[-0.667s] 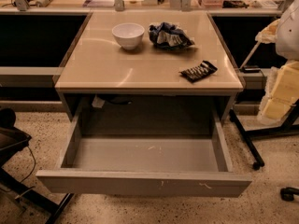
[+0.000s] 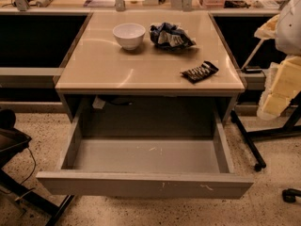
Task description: Place blue chip bag into top drawer
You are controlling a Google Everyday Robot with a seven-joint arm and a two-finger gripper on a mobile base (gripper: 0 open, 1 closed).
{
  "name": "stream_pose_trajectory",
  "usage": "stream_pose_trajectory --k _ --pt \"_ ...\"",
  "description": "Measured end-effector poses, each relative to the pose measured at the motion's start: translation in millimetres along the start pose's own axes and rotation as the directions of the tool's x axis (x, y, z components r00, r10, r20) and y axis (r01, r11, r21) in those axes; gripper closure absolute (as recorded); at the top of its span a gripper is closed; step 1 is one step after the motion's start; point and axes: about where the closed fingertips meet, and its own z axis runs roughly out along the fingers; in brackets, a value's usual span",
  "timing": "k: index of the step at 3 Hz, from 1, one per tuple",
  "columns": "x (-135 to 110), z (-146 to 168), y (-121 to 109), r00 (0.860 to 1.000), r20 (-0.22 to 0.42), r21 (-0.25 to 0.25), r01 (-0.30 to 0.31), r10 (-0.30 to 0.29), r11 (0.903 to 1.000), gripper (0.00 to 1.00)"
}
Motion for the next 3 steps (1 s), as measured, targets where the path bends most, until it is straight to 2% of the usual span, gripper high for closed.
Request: stream_pose_trajectory --k 1,2,3 --pt "-8.0 16.4 -39.8 1.000 0.018 -0.030 0.021 -0.020 0.9993 0.00" --pt "-28.4 49.3 -95.5 0.998 0.046 -0.074 0.040 -0.036 0.9965 0.00" --pt "-47.0 83.6 -144.1 0.997 0.077 -0.098 0.029 -0.021 0.9947 0.00"
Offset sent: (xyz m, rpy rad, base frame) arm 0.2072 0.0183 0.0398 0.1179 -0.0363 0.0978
